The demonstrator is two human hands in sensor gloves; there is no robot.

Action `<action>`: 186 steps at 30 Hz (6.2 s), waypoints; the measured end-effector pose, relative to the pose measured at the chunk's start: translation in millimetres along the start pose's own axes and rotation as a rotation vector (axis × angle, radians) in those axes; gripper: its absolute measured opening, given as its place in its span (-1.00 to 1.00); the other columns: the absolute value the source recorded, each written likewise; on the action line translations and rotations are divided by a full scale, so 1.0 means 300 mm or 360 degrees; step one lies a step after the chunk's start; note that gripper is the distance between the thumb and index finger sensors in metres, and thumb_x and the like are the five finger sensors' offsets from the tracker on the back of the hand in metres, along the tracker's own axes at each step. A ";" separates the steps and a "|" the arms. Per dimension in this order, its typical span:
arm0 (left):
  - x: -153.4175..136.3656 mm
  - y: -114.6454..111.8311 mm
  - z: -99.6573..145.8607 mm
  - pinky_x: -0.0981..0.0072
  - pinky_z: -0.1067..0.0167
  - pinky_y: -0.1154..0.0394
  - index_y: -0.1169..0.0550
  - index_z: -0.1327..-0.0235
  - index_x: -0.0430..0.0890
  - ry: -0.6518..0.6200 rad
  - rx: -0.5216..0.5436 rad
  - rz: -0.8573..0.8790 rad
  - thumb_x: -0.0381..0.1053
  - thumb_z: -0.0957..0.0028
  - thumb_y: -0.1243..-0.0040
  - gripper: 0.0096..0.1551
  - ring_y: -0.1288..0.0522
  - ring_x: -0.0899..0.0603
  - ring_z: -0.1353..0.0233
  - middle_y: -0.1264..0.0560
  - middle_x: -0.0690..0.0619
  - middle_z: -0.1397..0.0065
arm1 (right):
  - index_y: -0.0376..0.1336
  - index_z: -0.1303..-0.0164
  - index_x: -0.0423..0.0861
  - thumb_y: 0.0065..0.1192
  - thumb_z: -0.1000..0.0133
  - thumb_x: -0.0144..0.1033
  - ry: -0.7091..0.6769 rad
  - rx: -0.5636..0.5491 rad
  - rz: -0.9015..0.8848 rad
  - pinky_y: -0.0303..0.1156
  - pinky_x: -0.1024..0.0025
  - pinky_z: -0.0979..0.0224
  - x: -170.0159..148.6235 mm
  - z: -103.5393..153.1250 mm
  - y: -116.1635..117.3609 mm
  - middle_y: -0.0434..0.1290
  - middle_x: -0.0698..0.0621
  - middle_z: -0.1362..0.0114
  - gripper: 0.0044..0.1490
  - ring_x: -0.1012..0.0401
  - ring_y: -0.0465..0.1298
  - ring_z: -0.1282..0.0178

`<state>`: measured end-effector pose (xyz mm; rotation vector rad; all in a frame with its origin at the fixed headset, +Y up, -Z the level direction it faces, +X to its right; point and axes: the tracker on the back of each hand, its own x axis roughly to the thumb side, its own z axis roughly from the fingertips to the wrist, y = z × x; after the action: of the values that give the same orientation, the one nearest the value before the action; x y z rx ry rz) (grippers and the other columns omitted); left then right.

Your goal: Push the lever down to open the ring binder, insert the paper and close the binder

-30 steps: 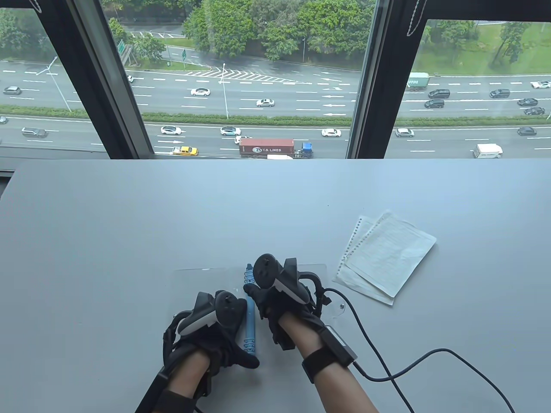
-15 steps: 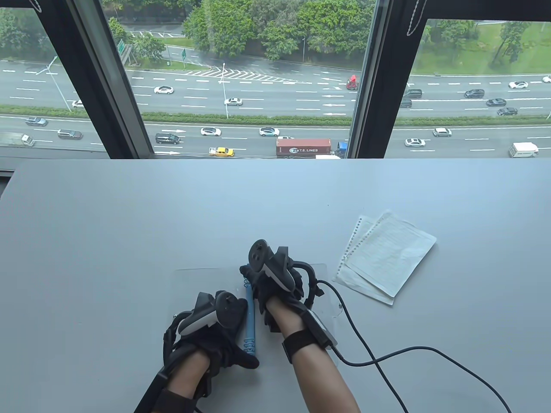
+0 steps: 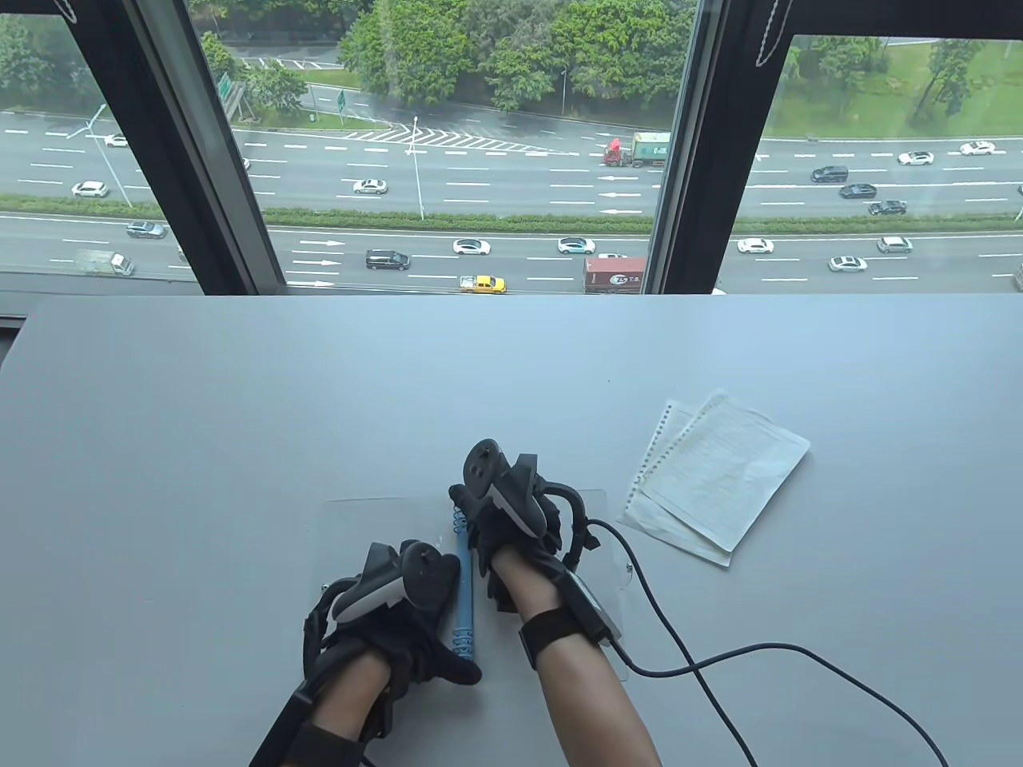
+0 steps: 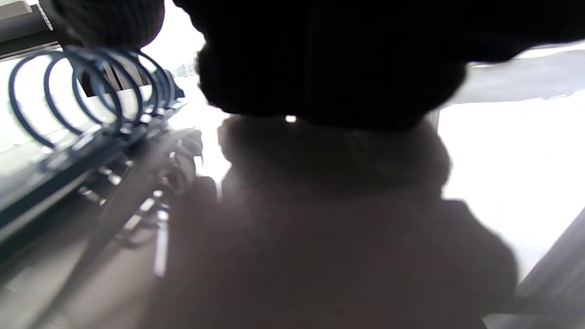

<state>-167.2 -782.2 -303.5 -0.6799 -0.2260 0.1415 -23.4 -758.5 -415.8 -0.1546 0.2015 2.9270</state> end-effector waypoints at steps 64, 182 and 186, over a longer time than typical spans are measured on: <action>0.027 -0.012 0.005 -0.48 -0.39 0.24 0.40 -0.47 0.17 0.0077 -0.0064 -0.0113 0.68 0.70 -0.16 0.64 0.50 -0.44 -0.52 0.54 -0.15 -0.57 | 0.54 0.56 0.03 0.03 0.00 0.26 0.0131 -0.0020 0.0187 0.58 0.37 0.56 0.036 -0.020 -0.013 0.61 -0.01 0.35 -0.42 0.09 0.63 0.52; -0.166 0.152 0.093 -0.39 -0.29 0.44 0.07 -0.65 0.19 0.0027 0.1129 0.0341 0.73 0.30 -0.09 0.33 0.49 -0.26 -0.58 0.29 0.00 -0.71 | 0.07 -0.66 0.22 0.29 -0.08 0.22 -0.0089 0.0186 -0.0145 -0.19 -0.54 -0.47 -0.910 0.209 -0.181 -0.20 -0.18 -0.78 -0.07 -0.35 -0.21 -0.69; -0.165 0.152 0.096 -0.39 -0.29 0.44 0.07 -0.65 0.19 0.0024 0.1129 0.0345 0.73 0.30 -0.09 0.32 0.49 -0.26 -0.58 0.29 0.00 -0.71 | 0.11 -0.63 0.24 0.30 -0.08 0.18 -0.0098 0.0241 -0.0079 -0.20 -0.54 -0.47 -0.881 0.194 -0.159 -0.22 -0.17 -0.78 -0.13 -0.34 -0.23 -0.68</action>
<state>-224.9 -739.7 -318.7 0.0037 -0.0742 0.4015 238.6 -755.0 -333.4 -0.0451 0.4017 2.8487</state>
